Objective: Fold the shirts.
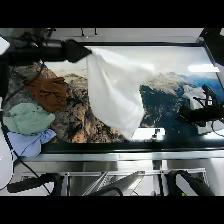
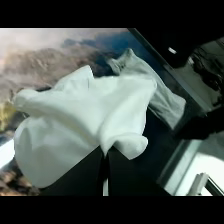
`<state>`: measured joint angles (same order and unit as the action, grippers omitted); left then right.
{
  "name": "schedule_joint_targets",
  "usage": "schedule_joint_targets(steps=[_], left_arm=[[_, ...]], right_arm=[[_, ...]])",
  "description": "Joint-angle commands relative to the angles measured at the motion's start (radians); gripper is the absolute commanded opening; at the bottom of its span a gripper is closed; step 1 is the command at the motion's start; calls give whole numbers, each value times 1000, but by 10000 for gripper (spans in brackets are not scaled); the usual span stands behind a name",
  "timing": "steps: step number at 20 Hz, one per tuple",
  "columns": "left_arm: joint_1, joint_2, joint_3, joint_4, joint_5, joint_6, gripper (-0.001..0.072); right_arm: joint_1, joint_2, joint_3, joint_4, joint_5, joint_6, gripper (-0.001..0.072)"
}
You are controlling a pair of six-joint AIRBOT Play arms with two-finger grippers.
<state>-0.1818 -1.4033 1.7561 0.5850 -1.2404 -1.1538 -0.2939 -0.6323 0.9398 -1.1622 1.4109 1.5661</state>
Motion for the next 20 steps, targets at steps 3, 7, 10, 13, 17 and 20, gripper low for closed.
schedule_joint_targets(steps=[3,7,10,13,17,20], left_arm=[[-105,44,-305,-25,54,69,14],[-53,-5,-325,-28,177,79,17],[60,-29,-234,-26,68,45,631],[181,-15,-172,73,-76,-44,631],[264,98,-371,282,-261,-138,593],[244,257,-722,296,-198,-144,592]], right_arm=[[1,-27,-1,44,0,-103,16],[1,-45,-1,169,-36,-190,16],[1,-74,-1,261,-40,-236,25],[33,-107,-4,285,-34,-244,361],[209,-113,-108,320,-93,-288,381],[407,-134,-254,336,-318,-291,382]])
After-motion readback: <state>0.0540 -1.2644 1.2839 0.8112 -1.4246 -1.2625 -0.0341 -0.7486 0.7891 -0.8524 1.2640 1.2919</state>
